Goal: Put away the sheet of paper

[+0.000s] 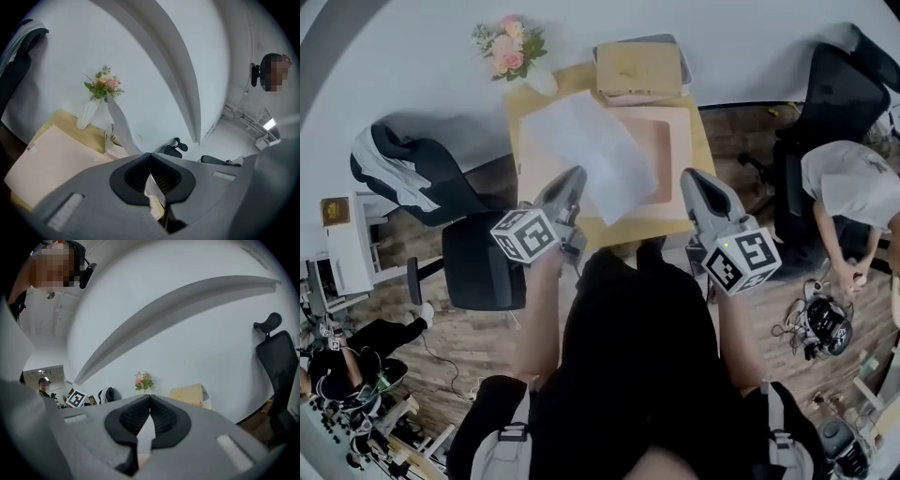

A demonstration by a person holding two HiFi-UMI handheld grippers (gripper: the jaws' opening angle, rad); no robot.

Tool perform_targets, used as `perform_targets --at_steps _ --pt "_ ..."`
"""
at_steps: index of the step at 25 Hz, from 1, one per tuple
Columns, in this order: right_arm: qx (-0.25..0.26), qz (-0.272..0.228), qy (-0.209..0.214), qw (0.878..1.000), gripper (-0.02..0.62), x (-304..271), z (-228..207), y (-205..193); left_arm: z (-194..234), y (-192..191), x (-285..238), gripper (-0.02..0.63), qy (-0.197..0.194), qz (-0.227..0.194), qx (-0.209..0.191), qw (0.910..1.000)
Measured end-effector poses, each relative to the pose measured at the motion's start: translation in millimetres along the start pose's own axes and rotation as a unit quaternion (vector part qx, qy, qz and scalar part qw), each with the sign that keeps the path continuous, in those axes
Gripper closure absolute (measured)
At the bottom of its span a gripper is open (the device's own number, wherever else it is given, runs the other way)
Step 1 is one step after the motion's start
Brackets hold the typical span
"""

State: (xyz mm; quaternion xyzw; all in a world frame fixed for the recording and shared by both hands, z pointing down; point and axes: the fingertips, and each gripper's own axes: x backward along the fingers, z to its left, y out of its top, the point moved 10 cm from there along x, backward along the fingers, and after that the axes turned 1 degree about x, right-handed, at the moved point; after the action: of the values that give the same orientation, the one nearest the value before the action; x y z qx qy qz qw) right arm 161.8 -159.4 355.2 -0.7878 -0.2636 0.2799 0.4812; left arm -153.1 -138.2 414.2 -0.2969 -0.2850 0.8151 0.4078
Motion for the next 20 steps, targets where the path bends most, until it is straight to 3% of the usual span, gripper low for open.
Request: perform_targets --at_steps 5,11,20 --pt "-0.01 0.014 -0.005 1.0 0.592 -13.4 -8.4 -2.8 17.8 -9.2 -10.3 0.595 0.016 0.039 0.006 0.9991" --pt "-0.006 0.022 -0.029 0.999 0.592 -27.5 8.0 -1.7 51.9 -6.1 -25.0 0.595 -0.006 0.07 0.039 0.9968" --pt "0.003 0.032 -0.088 0.996 0.592 -47.8 47.2 -4.4 111.8 -1.5 -36.4 0.595 -0.015 0.144 0.021 0.9893"
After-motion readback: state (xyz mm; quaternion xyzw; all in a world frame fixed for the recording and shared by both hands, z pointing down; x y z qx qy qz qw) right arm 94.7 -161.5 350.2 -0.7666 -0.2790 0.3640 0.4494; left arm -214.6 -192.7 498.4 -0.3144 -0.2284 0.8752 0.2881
